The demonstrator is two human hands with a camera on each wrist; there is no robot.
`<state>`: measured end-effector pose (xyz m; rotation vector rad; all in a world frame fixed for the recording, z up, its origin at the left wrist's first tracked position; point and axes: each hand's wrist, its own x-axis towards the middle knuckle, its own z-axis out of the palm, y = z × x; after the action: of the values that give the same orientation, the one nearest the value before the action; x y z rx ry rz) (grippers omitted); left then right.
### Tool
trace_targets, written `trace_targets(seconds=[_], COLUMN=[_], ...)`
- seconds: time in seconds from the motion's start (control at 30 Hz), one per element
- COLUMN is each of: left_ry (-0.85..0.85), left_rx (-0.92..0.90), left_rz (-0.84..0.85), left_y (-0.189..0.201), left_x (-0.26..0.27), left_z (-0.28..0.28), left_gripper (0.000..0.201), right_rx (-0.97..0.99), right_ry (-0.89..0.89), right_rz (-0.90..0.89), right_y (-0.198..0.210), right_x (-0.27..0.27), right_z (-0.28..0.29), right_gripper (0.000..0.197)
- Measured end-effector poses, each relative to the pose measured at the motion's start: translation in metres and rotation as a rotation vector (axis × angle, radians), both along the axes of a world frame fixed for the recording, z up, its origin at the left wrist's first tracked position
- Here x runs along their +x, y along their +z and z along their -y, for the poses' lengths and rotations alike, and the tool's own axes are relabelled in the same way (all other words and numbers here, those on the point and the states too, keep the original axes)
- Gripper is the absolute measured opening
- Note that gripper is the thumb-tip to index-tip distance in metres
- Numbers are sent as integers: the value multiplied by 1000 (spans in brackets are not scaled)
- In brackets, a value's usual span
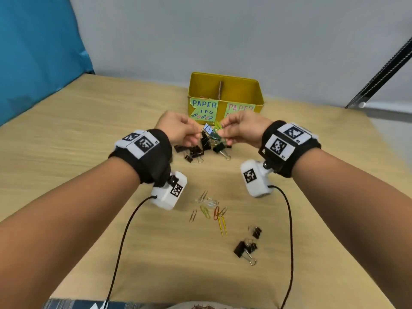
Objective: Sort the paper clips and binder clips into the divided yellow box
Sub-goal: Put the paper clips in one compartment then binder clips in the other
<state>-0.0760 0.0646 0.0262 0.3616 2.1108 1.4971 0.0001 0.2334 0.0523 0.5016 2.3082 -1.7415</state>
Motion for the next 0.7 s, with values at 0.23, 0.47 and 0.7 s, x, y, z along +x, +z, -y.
trace_targets(seconds=[0.23,0.47,0.7], left_ry=[171,115,-518], left_rx=[77,-137,-372], left_rz=[-133,-327,-347], left_y=[37,30,-5], left_x=[-70,-94,-20], left_z=[-56,-73,-16], left_gripper=[16,38,22], right_rx=[47,707,955], right_ry=[-287,-113,252], right_rz=[-152,-21,99], right_y=[27,21,-2], right_x=[-96,-131,-39], right_z=[-9,-9,10], right_gripper=[20,32,17])
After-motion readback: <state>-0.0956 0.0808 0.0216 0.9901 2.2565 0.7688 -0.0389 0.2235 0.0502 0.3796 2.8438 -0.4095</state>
